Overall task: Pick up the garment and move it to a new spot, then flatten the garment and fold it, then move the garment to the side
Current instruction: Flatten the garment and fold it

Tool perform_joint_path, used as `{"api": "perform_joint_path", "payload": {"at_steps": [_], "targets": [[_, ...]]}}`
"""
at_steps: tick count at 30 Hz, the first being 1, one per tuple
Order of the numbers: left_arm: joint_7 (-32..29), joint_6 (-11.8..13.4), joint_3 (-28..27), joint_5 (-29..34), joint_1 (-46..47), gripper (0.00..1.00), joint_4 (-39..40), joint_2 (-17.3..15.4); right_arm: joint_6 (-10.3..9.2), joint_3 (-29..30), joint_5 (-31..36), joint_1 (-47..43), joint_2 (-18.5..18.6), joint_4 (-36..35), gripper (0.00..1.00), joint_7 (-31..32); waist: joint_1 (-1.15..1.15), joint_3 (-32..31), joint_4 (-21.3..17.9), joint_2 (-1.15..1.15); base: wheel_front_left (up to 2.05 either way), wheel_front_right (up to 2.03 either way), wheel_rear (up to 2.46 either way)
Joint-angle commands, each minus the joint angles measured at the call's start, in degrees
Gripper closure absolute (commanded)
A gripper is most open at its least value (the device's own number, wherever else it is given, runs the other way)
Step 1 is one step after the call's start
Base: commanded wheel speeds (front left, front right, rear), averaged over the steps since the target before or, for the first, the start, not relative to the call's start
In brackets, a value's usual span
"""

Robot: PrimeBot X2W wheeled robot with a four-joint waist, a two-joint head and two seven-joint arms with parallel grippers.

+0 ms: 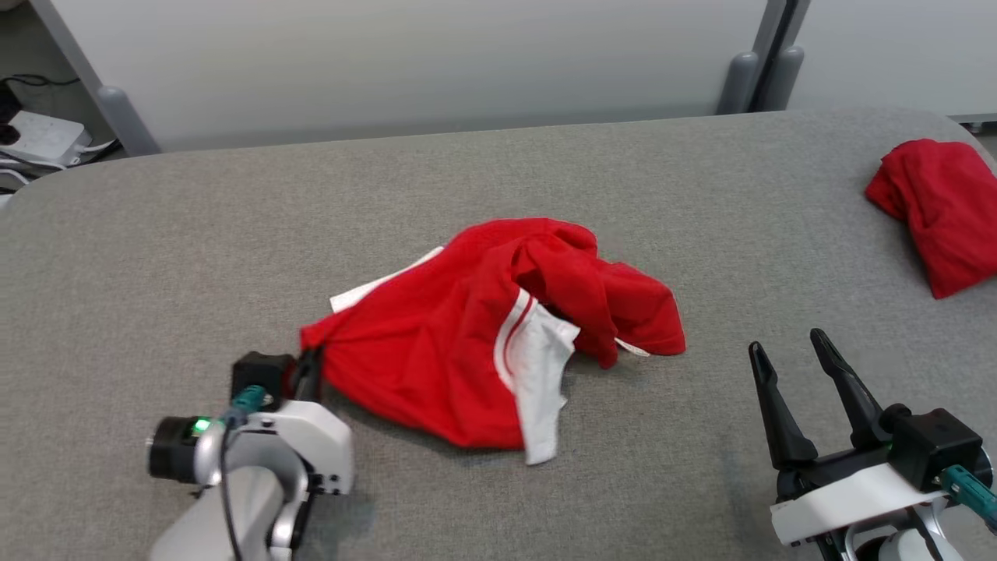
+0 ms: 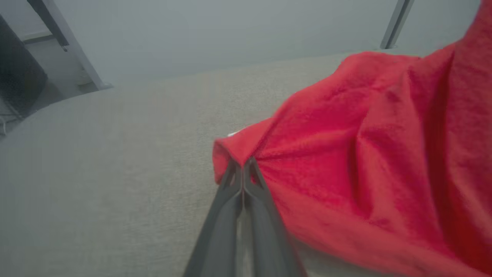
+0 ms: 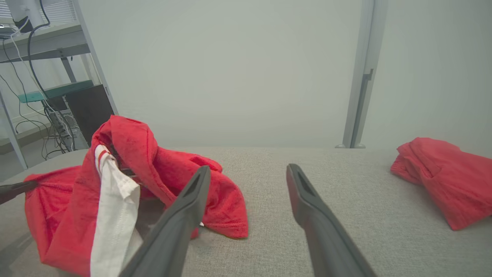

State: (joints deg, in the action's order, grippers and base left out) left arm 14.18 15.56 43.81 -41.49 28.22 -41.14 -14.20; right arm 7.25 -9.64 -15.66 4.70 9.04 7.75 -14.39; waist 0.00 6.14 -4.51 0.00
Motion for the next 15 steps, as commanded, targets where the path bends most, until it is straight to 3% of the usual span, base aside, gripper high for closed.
{"api": "perform_joint_path", "payload": {"at_steps": [1, 4, 5, 10, 15], "targets": [[0.8, 1.6, -2.4, 1.5, 2.0, 1.0, 2.2, -3.9, 0.24, -1.0, 0.0, 0.7, 0.6, -1.6, 0.0, -0.6, 0.0, 0.0, 0.8, 0.0, 0.0, 0.0, 0.0], [0.5, 3.4, -2.7, 3.2, 1.6, 1.0, 4.5, -8.6, 0.24, -1.6, -0.1, 0.8, 0.8, -1.1, 0.0, -0.6, 0.0, -0.1, 1.6, 0.0, 0.0, 0.0, 0.0], [0.5, 3.4, -2.7, 3.2, 1.6, 1.0, 4.5, -8.6, 0.24, -1.6, -0.1, 0.8, 0.8, -1.1, 0.0, -0.6, 0.0, -0.1, 1.6, 0.0, 0.0, 0.0, 0.0], [-2.3, 5.0, -0.3, 7.5, 2.7, 1.0, 6.7, -14.6, 0.24, -4.8, -1.4, 1.8, 1.7, 0.8, 0.0, -0.6, 0.0, 0.2, 2.3, 0.0, 0.0, 0.0, 0.0], [-2.7, 4.8, -0.6, 7.0, 3.2, 1.0, 8.8, -15.0, 0.24, -11.2, -4.5, 4.4, 3.6, 4.6, 0.0, -0.6, 0.0, 1.1, 2.7, 0.0, 0.0, 0.0, 0.0]]}}
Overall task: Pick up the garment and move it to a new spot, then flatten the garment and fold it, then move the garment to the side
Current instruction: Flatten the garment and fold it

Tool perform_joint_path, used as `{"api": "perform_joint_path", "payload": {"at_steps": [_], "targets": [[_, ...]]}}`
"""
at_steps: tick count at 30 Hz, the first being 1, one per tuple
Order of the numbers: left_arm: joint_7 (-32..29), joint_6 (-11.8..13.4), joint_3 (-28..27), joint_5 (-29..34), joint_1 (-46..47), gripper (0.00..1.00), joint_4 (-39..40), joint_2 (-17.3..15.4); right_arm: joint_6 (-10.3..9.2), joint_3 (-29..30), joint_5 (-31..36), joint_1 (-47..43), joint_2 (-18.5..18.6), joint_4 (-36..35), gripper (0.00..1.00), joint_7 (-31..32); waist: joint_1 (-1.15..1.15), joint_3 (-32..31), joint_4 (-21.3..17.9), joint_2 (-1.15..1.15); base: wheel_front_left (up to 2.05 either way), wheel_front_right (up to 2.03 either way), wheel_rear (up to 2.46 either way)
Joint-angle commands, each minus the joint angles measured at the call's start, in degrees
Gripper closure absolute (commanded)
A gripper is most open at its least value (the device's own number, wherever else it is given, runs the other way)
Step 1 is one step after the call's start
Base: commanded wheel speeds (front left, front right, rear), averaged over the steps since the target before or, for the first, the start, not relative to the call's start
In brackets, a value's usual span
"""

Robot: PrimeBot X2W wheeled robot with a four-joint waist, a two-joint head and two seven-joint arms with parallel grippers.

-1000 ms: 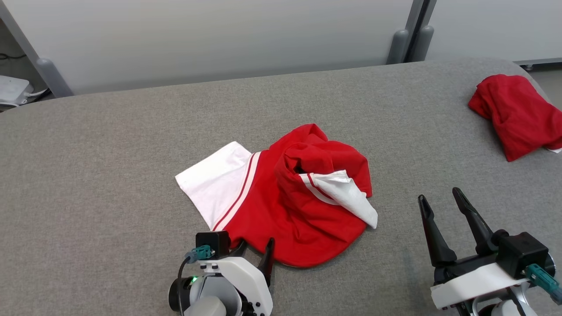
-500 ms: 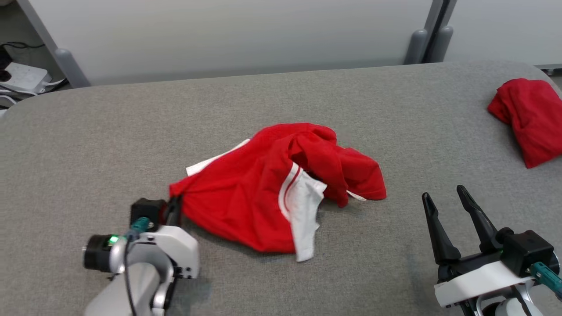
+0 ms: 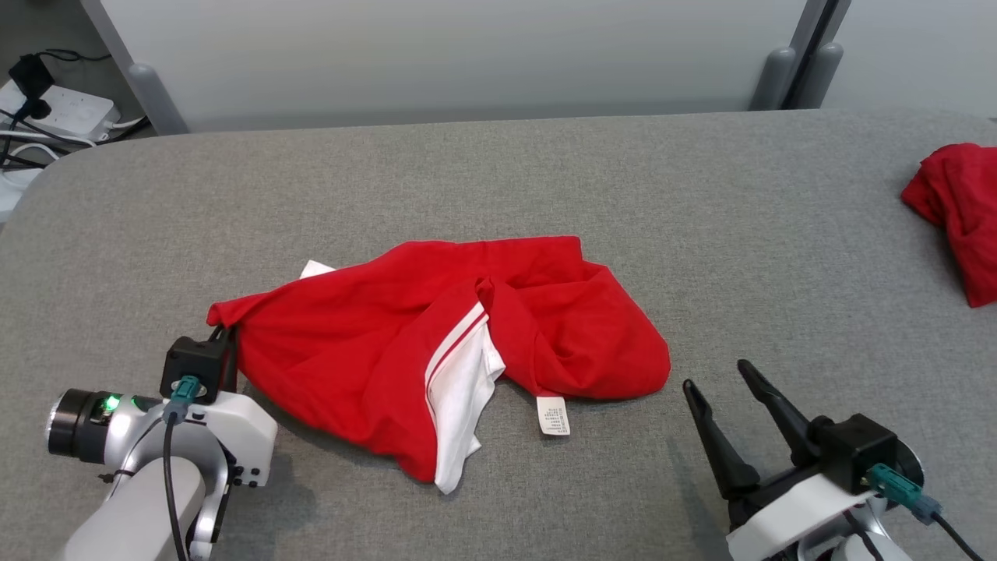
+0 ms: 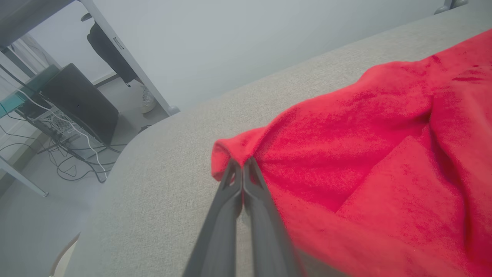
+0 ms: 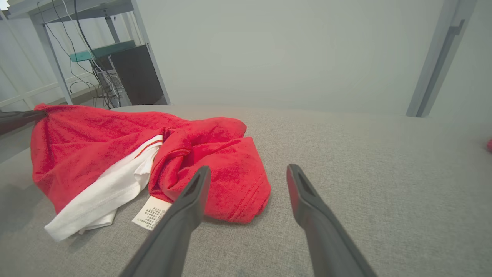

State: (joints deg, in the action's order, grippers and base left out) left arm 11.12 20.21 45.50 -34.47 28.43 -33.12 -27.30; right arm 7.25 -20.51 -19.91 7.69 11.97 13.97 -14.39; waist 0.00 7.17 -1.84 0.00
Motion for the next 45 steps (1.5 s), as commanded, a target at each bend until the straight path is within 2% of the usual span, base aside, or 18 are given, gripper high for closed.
{"api": "perform_joint_path", "payload": {"at_steps": [1, 3, 4, 5, 9, 15, 20, 26, 27, 28, 29, 34, 45], "targets": [[0.4, 0.3, -2.3, -0.1, 3.0, 1.0, 1.1, -1.7, 0.24, -1.8, -0.2, 2.2, 1.1, -0.5, 0.0, -0.6, 0.0, 0.3, 0.2, 0.0, 0.0, 0.0, 0.0], [1.0, 1.0, -3.0, -0.6, 2.8, 1.0, 2.1, -1.0, 0.24, -5.0, 0.2, 4.4, 1.7, 2.1, 0.0, -0.6, 0.0, 0.6, 0.5, 0.0, 0.0, 0.0, 0.0], [1.3, 1.4, -3.3, -0.8, 2.6, 0.57, 2.7, -0.6, 0.24, -6.3, 0.4, 5.6, 1.7, 3.5, 0.0, -0.6, 0.0, 0.8, 0.8, 0.0, 0.0, 0.0, 0.0], [1.7, 1.7, -3.6, -1.1, 2.4, 0.0, 3.5, -0.1, 0.24, -7.9, 0.5, 6.9, 1.8, 5.2, 0.0, -0.6, 0.0, 0.9, 1.1, 0.0, 0.0, 0.0, 0.0], [2.9, 3.0, -4.9, -1.6, 1.2, 0.0, 7.4, 1.8, 0.24, -14.1, -0.5, 12.0, 1.6, 11.1, 0.0, -0.6, 0.0, 0.8, 2.9, 0.0, 0.0, 0.0, 0.0], [3.5, 5.1, -4.0, -0.1, -1.9, 0.0, 14.5, 3.3, 0.24, -20.8, -1.5, 16.9, 1.5, 20.9, 0.0, -0.6, 0.0, 0.3, 5.6, 0.0, 0.0, 0.0, 0.0], [3.6, 4.9, -2.4, 0.3, -4.6, 0.0, 19.5, 4.7, 0.24, -23.9, -2.8, 19.9, 1.2, 28.1, 0.0, -0.6, 0.0, -0.3, 7.4, 0.0, 0.0, 0.0, 0.0], [3.6, 3.9, -0.6, -0.4, -7.1, 0.0, 22.0, 5.9, 0.24, -24.4, -2.8, 22.2, 0.6, 34.2, 0.0, -0.6, 0.0, -1.3, 9.0, 0.0, 0.0, 0.0, 0.0], [3.5, 3.7, -0.3, -0.5, -7.5, 0.0, 22.0, 6.1, 0.24, -24.5, -2.8, 22.5, 0.5, 34.9, 0.35, -0.6, 0.0, -1.3, 9.1, 0.0, 0.0, 0.0, 0.0], [3.4, 3.4, 0.2, -0.6, -7.8, 0.0, 22.0, 6.3, 0.24, -24.4, -2.8, 22.9, 0.4, 35.5, 0.79, -0.6, 0.0, -1.4, 9.2, 0.0, 0.0, 0.0, 0.0], [3.4, 3.2, 0.5, -0.6, -8.1, 0.0, 22.0, 6.5, 0.24, -24.3, -2.7, 23.1, 0.3, 36.0, 1.0, -0.6, 0.0, -1.5, 9.3, 0.0, 0.0, 0.0, 0.0], [3.5, 2.7, 1.7, -0.5, -8.8, 0.0, 21.5, 7.3, 0.24, -20.2, -2.4, 24.2, 0.8, 37.4, 1.0, -0.6, 0.0, -1.4, 9.2, 0.0, 0.0, 0.0, 0.0], [3.5, -0.2, 4.7, 0.1, -8.5, 0.0, 19.6, 8.6, 0.24, -0.3, 0.0, 21.4, 5.3, 36.0, 1.0, -0.6, 0.0, -1.6, 7.6, 0.0, 0.0, 0.0, 0.0]]}}
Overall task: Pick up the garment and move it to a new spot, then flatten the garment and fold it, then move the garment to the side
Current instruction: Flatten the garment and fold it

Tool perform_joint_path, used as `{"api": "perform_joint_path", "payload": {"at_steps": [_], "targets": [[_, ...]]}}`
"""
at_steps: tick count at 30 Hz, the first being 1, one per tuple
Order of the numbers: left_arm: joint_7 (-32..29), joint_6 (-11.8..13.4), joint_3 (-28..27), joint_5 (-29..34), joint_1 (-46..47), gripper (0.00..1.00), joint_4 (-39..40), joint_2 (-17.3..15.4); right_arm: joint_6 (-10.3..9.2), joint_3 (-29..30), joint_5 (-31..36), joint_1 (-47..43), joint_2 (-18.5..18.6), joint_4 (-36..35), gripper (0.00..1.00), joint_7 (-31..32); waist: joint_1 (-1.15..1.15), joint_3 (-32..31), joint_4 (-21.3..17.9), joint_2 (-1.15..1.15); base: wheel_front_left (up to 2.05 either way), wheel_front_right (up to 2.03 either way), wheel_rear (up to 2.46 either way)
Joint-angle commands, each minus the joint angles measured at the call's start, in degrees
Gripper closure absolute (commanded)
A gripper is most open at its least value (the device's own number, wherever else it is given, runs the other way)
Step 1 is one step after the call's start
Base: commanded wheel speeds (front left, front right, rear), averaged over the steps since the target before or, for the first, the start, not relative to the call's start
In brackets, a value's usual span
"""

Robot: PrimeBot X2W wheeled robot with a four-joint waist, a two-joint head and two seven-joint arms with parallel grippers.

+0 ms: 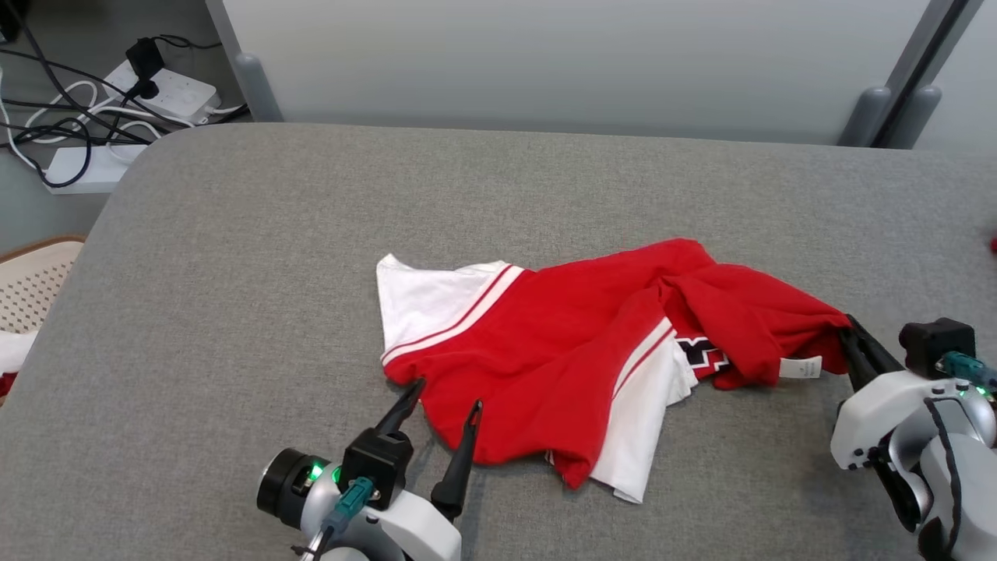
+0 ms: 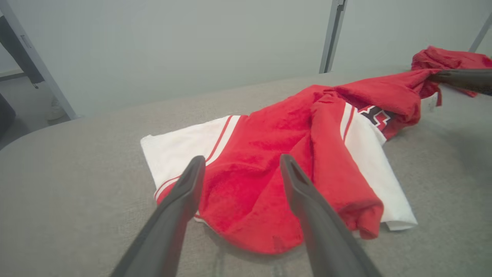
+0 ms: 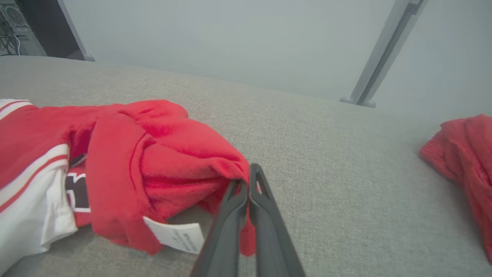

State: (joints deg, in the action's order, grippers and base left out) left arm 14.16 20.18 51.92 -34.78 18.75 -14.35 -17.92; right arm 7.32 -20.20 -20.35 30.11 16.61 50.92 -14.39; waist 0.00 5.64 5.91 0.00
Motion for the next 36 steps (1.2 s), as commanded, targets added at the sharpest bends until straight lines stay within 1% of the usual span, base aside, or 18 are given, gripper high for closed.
{"api": "perform_joint_path", "payload": {"at_steps": [1, 5, 6, 7, 13, 18, 20, 25, 29, 33, 34, 35, 36], "targets": [[0.5, -0.5, -1.5, 0.5, 1.2, 0.0, 0.9, -0.6, 0.17, 0.5, 0.6, -1.2, 0.8, -0.9, 1.0, -0.6, 0.0, -0.1, -0.4, 0.0, 0.0, 0.0, 0.0], [0.5, -2.5, 0.2, 0.9, 1.6, 0.0, 0.8, 0.4, 0.17, 2.6, 2.5, -1.5, 0.9, -0.2, 1.0, -0.6, 0.0, -0.2, -1.1, 0.0, 0.0, 0.0, 0.0], [0.5, -3.2, 0.7, 0.9, 1.7, 0.0, 0.7, 0.8, 0.17, 3.0, 2.9, -1.4, 0.7, -0.1, 0.67, -0.6, 0.0, -0.3, -1.3, 0.0, 0.0, 0.0, 0.0], [0.5, -3.8, 1.1, 0.8, 1.8, 0.0, 0.6, 1.2, 0.17, 3.6, 3.3, -1.3, 0.6, -0.3, 0.0, -0.6, 0.0, -0.3, -1.4, 0.0, 0.0, 0.0, 0.0], [-0.6, -5.7, 3.1, 0.5, 2.8, 0.0, -1.7, 3.5, 0.17, 6.5, 5.8, -2.3, -1.6, -3.0, 0.0, -0.6, 0.0, -0.5, -2.4, 0.0, 0.0, 0.0, 0.0], [-4.1, -7.9, 5.6, -0.3, 3.8, 0.0, -4.4, 5.8, 0.17, 7.3, 7.0, -4.6, -3.6, -7.0, 0.0, -0.6, 0.0, -0.3, -3.5, 0.0, 0.0, 0.0, 0.0], [-6.3, -9.2, 7.0, -0.9, 4.5, 0.0, -5.7, 7.6, 0.17, 8.2, 7.4, -5.7, -4.1, -8.7, 0.0, -0.6, 0.0, 0.1, -4.1, 0.0, 0.0, 0.0, 0.0], [-8.9, -10.1, 8.7, -1.1, 6.0, 0.0, -9.6, 9.9, 0.17, 9.4, 8.0, -6.9, -4.7, -10.5, 0.0, -0.6, 0.0, 0.7, -5.3, 0.0, 0.0, 0.0, 0.0], [-9.9, -9.6, 9.1, -0.9, 7.3, 0.0, -13.2, 11.1, 0.17, 9.8, 8.2, -7.2, -5.2, -11.7, 0.0, -0.6, 0.0, 1.0, -6.2, 0.0, 0.0, 0.0, 0.0], [-8.9, -9.2, 8.9, -0.7, 8.1, 0.0, -15.8, 11.7, 0.17, 9.8, 8.1, -7.5, -5.4, -12.6, 0.0, -0.6, 0.0, 1.0, -6.8, 0.0, 0.0, 0.0, 0.0], [-8.6, -9.3, 8.8, -0.7, 8.3, 0.08, -16.6, 11.9, 0.17, 9.7, 8.0, -7.7, -5.4, -12.9, 0.0, -0.6, 0.0, 1.0, -7.0, 0.0, 0.0, 0.0, 0.0], [-8.0, -9.5, 8.7, -0.9, 8.4, 0.4, -17.4, 12.1, 0.17, 9.6, 7.9, -7.9, -5.5, -13.1, 0.0, -0.6, 0.0, 1.0, -7.1, 0.0, 0.0, 0.0, 0.0], [-7.5, -9.7, 8.6, -1.0, 8.6, 0.9, -18.2, 12.3, 0.17, 9.6, 7.8, -8.1, -5.4, -13.4, 0.0, -0.6, 0.0, 0.9, -7.2, 0.0, 0.0, 0.0, 0.0]]}}
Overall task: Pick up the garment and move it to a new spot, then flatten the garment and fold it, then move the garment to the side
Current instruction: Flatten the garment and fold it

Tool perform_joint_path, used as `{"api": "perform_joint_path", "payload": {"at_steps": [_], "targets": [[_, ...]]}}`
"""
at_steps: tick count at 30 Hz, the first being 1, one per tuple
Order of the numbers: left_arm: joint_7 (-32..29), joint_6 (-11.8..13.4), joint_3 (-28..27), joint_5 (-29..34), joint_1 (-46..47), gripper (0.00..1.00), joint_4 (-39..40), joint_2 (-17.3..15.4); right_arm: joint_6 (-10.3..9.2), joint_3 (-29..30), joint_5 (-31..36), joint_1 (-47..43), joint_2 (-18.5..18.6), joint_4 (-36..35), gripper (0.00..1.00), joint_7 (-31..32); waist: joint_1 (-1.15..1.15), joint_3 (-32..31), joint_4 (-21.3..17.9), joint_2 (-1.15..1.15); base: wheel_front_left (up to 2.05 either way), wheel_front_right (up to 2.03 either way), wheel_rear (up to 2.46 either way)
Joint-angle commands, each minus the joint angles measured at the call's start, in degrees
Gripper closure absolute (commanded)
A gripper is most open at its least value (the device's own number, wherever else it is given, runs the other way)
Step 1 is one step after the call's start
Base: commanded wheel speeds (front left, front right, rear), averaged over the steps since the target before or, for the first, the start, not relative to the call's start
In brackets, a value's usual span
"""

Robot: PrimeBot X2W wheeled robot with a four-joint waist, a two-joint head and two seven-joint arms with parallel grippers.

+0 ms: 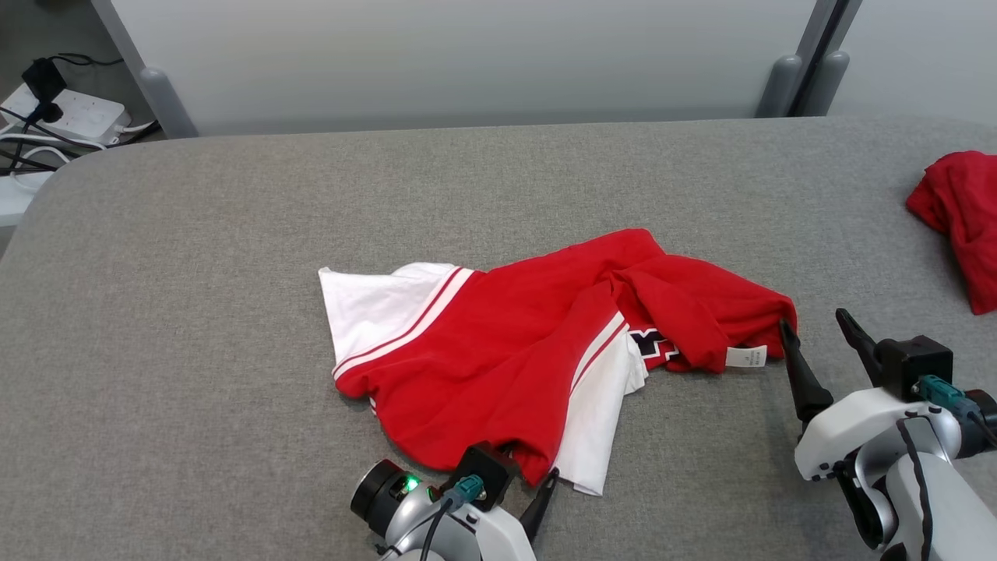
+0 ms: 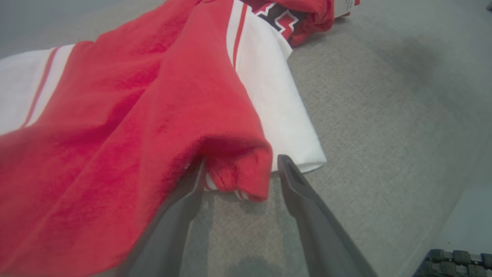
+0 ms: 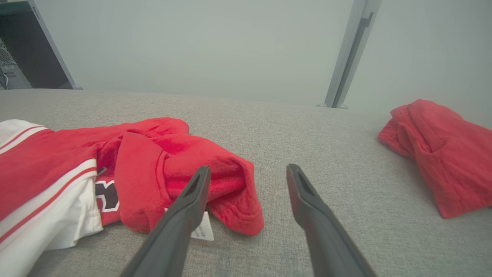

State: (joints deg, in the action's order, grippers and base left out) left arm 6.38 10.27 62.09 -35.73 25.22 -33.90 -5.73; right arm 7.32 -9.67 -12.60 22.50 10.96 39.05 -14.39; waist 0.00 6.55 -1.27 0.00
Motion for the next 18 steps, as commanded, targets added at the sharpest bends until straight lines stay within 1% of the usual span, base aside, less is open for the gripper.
{"api": "perform_joint_path", "payload": {"at_steps": [1, 5, 7, 9, 12, 18], "targets": [[0.8, -0.1, -1.5, -0.1, 2.2, 1.0, 0.5, 0.3, 0.17, -1.0, -0.1, -0.7, 0.2, -1.9, 0.0, -0.6, 0.0, -0.1, -0.1, 0.0, 0.0, 0.0, 0.0], [4.0, -0.5, -2.7, -0.9, 2.5, 1.0, -2.0, 0.9, 0.17, -0.8, -0.7, -1.9, 0.8, -3.1, 0.0, -0.6, 0.0, -0.6, -0.2, 0.0, 0.0, 0.0, 0.0], [5.6, 0.0, -4.1, -1.3, 2.8, 1.0, -2.1, 0.7, 0.17, -0.6, -0.9, -2.6, 1.1, -3.5, 0.0, -0.6, 0.0, -1.0, 0.0, 0.0, 0.0, 0.0, 0.0], [6.8, 0.9, -5.8, -1.4, 3.1, 1.0, -1.1, -0.3, 0.17, -0.3, -1.0, -3.3, 1.3, -3.9, 0.0, -0.6, 0.0, -1.5, 0.3, 0.0, 0.0, 0.0, 0.0], [7.9, 2.9, -8.8, -1.3, 3.0, 1.0, 2.3, -3.1, 0.17, 0.3, -0.9, -4.8, 1.5, -4.2, 0.0, -0.6, 0.0, -2.5, 0.8, 0.0, 0.0, 0.0, 0.0], [7.7, 7.5, -13.4, -0.8, 1.1, 1.0, 11.0, -12.2, 0.17, 0.5, -0.7, -7.2, 0.7, -4.4, 0.0, -0.6, 0.0, -3.9, 1.6, 0.0, 0.0, 0.0, 0.0]]}}
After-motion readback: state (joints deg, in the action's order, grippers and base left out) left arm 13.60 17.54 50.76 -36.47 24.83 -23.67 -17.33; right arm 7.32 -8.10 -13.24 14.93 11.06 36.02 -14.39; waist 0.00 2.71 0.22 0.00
